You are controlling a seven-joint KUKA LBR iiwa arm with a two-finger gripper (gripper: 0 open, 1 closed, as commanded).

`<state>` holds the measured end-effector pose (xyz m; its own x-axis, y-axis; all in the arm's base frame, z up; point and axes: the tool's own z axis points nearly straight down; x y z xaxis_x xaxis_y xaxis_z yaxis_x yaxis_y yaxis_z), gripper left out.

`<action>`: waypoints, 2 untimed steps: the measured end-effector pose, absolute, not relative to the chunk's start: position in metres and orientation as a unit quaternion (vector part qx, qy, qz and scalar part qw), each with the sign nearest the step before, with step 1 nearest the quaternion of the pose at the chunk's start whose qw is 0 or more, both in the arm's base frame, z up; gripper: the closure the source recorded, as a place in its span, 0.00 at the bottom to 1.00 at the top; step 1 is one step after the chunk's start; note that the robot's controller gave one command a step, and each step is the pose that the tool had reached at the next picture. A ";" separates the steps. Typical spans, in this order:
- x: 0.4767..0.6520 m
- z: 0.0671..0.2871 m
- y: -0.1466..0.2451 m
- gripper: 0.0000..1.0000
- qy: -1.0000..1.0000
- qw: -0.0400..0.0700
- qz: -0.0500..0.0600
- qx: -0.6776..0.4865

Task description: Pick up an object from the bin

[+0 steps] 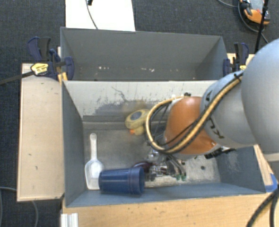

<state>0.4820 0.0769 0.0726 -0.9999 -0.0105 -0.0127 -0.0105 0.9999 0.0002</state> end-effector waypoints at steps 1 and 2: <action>0.482 0.073 0.077 1.00 1.000 0.006 0.000 -0.006; 0.482 0.074 0.077 1.00 1.000 0.006 0.000 -0.006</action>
Offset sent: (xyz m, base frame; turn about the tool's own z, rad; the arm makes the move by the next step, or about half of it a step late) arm -0.0001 -0.0001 0.0103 0.0000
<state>0.4820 0.0768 0.0736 -0.9999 -0.0127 -0.0116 -0.0127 0.9999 -0.0001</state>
